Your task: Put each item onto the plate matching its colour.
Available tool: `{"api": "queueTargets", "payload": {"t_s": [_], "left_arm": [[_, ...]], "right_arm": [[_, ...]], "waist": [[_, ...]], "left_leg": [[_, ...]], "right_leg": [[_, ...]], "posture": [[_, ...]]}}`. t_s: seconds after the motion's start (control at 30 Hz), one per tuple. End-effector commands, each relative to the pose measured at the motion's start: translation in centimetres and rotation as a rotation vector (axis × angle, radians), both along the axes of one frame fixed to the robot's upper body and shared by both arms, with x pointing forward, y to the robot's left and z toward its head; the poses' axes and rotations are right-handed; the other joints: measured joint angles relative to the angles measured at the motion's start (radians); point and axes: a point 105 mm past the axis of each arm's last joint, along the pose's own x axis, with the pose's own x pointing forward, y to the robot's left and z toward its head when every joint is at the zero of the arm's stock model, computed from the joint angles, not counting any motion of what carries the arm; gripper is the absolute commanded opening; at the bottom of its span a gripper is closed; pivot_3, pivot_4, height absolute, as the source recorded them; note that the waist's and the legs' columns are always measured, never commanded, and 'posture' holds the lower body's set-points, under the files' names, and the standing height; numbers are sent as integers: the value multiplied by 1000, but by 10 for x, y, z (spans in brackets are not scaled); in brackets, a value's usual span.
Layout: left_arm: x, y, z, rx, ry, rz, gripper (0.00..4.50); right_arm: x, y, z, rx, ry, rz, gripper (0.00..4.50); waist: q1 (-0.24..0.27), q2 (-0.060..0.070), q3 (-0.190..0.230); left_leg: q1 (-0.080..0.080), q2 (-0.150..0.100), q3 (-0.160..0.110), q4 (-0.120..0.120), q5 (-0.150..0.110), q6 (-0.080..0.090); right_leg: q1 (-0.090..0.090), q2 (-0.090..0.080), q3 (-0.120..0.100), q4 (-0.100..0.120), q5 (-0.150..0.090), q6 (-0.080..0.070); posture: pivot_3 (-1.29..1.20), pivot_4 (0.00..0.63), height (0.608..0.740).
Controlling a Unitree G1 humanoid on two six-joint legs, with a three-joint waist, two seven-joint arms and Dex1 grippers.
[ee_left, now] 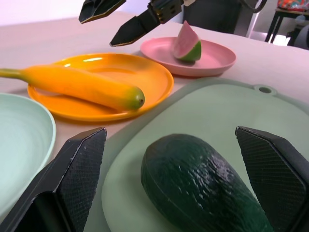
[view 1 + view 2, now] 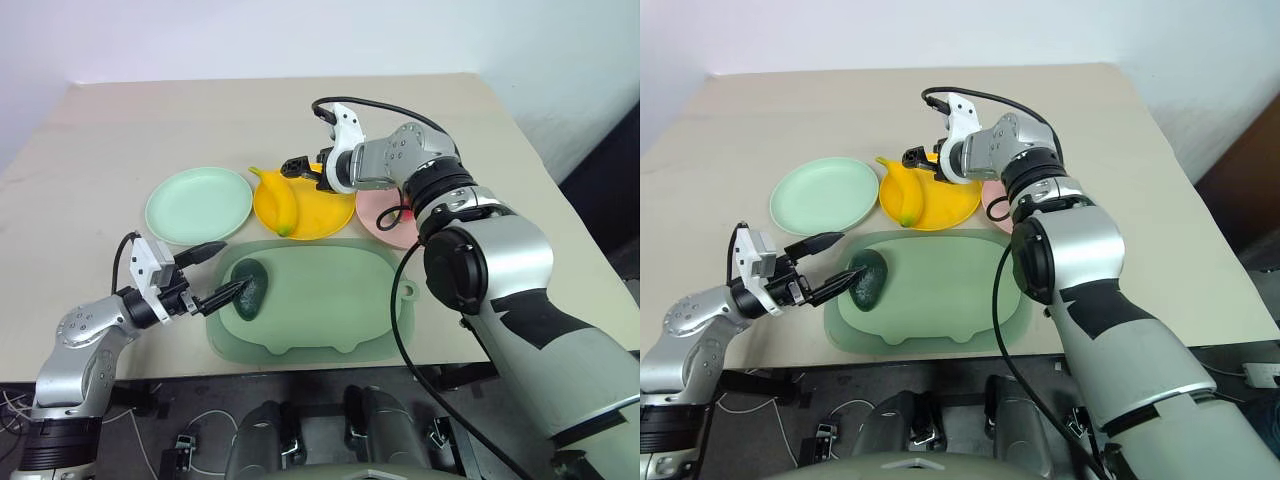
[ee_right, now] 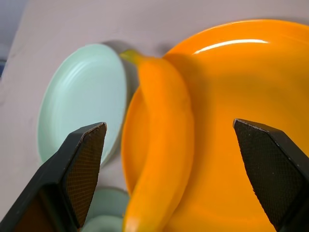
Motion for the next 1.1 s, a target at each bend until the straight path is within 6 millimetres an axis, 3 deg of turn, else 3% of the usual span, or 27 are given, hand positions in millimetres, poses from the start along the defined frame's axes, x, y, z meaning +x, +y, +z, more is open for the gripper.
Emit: {"api": "queueTargets", "payload": {"t_s": [0.03, 0.17, 0.37, 0.5, 0.73, 0.9, 1.1], "left_arm": [[0, 0, 19, 4, -59, -6, 4500], [0, 1, 23, 5, -61, -5, 4500], [-3, 8, 29, 4, -55, 5, 4500], [-7, 9, 27, 8, -41, 8, 4500], [-11, 10, 28, 10, -36, 12, 4500], [-13, 8, 30, 2, -28, 15, 4500], [-16, 4, 32, -11, -19, 17, 4500]], "right_arm": [[1, -6, 33, -14, -128, 58, 4463], [-13, -16, 45, 20, -235, 146, 4463], [-65, -36, 50, 57, -479, 249, 4463], [-100, -58, 38, 77, -616, 263, 4463], [-133, -76, 3, 15, -742, 274, 4463], [-150, -76, -18, -60, -805, 333, 4463], [-169, -72, -27, -65, -845, 433, 4463]], "waist": [[0, 0, 0], [1, -1, 0], [2, -1, 0], [2, -1, 0], [8, -1, -1], [14, -1, 0], [27, -1, 0]], "left_leg": [[0, 0, 0, 0, 0, 0], [0, 0, -1, 0, 0, 0], [-1, -1, -2, 1, 0, 0], [0, -1, -2, 0, 0, -1], [0, -1, -2, 0, 1, -2], [1, -1, -2, -1, 1, -2], [1, -1, -2, -1, 1, -2]], "right_leg": [[0, 0, 0, 0, 0, 0], [0, -1, 0, 1, 0, 0], [-2, -2, 0, 4, 0, 0], [-2, -2, 0, 4, -1, 0], [-1, -2, 0, 3, -2, 0], [-1, -2, 0, 2, -4, -3], [0, -1, 0, -1, -4, -3]], "posture": [[0, 150, 696], [0, 150, 696], [0, 150, 696], [0, 150, 696], [0, 150, 696], [0, 150, 696], [0, 150, 696]]}}
